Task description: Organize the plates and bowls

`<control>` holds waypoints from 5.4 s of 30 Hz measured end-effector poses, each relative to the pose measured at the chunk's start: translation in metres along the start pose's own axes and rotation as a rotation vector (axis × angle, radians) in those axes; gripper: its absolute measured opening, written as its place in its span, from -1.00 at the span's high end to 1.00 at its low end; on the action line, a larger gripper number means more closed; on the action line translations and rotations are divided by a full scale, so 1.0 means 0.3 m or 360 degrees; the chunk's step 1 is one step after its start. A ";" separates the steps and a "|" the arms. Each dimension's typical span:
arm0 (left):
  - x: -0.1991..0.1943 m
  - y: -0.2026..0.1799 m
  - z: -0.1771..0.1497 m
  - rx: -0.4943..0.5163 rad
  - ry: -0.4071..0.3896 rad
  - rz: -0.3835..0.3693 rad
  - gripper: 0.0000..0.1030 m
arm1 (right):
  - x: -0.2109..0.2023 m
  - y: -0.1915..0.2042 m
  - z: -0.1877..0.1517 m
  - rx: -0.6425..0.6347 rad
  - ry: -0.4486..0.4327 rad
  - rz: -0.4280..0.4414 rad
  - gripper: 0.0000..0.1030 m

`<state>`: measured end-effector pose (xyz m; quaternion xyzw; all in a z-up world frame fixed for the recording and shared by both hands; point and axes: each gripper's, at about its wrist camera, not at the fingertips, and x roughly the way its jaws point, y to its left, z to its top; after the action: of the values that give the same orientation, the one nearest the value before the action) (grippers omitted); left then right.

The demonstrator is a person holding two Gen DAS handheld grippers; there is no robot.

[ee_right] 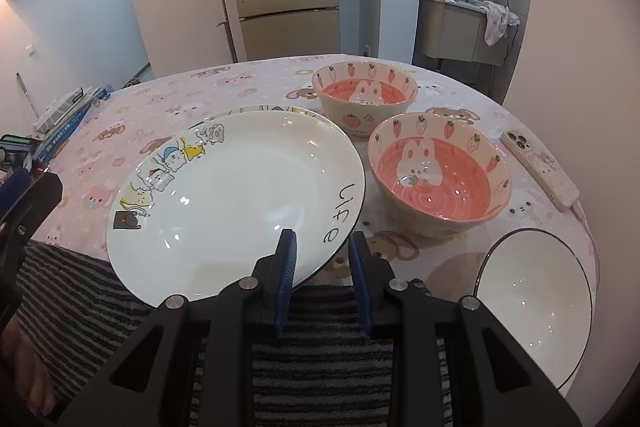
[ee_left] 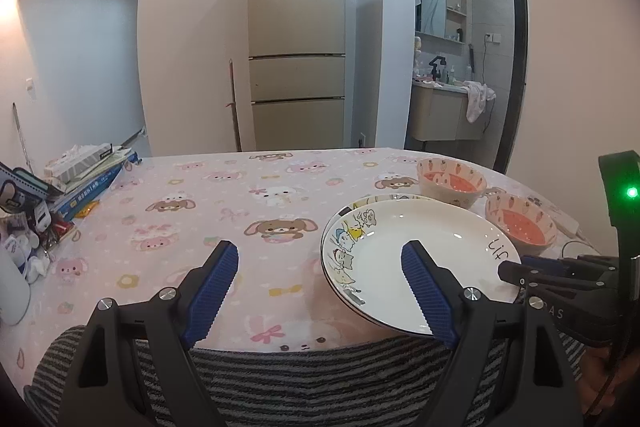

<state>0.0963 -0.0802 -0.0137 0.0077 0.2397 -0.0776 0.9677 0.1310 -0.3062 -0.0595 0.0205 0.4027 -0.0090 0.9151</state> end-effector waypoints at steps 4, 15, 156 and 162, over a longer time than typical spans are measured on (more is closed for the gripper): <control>-0.018 0.029 0.009 -0.0057 -0.0033 -0.0026 -0.67 | -0.023 -0.012 -0.009 0.0008 0.0015 0.0083 0.49; -0.114 0.002 0.040 -0.0064 -0.0185 -0.0012 -0.95 | -0.203 -0.049 0.001 -0.0040 -0.0218 0.0123 0.37; 1.158 -0.507 0.302 0.0019 0.1271 -0.0368 0.76 | 0.653 -0.416 0.614 -0.0015 0.0794 0.0284 0.87; 1.160 -0.507 0.301 0.0049 0.1283 -0.0390 0.77 | 0.685 -0.414 0.604 0.0016 0.0819 0.0307 0.86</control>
<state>0.4187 -0.2861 -0.0922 0.0235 0.5971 -0.1865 0.7798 0.3993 -0.4383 -0.0924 0.0649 0.6181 0.0816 0.7792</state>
